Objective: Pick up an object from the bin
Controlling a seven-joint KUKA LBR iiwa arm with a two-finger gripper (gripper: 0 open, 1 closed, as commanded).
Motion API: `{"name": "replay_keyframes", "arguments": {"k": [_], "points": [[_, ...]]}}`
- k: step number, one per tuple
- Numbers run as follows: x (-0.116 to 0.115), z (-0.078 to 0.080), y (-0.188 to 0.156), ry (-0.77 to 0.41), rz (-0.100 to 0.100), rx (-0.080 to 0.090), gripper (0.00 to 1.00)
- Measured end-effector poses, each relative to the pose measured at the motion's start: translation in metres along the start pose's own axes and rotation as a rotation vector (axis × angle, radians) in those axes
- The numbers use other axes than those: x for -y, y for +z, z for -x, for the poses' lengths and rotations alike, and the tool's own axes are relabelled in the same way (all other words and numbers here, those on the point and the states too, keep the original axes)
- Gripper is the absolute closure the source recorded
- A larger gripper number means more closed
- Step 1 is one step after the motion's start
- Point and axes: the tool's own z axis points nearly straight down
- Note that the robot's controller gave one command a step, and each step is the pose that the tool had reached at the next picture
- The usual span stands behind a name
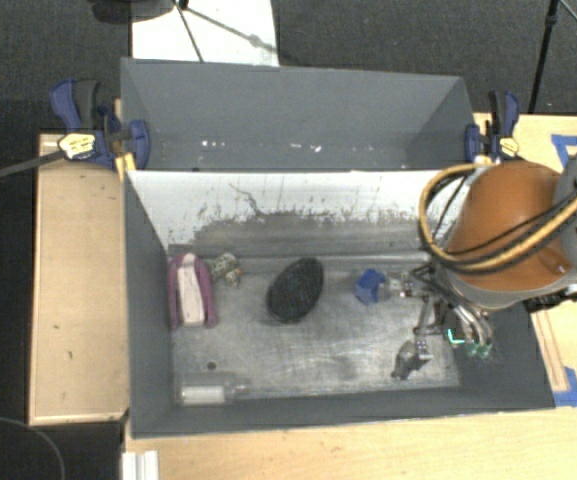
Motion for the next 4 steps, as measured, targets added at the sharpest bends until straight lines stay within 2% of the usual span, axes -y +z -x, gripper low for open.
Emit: {"name": "replay_keyframes", "arguments": {"k": [1, 2, 3, 4], "points": [[0.042, 0.098, 0.089, -0.133, -0.002, 0.010, 0.00], [-0.014, 0.105, 0.056, -0.124, 0.002, 0.011, 0.00], [0.009, 0.108, 0.049, -0.107, -0.001, 0.010, 0.00], [0.001, 0.106, 0.088, -0.077, 0.000, 0.007, 0.00]]}}
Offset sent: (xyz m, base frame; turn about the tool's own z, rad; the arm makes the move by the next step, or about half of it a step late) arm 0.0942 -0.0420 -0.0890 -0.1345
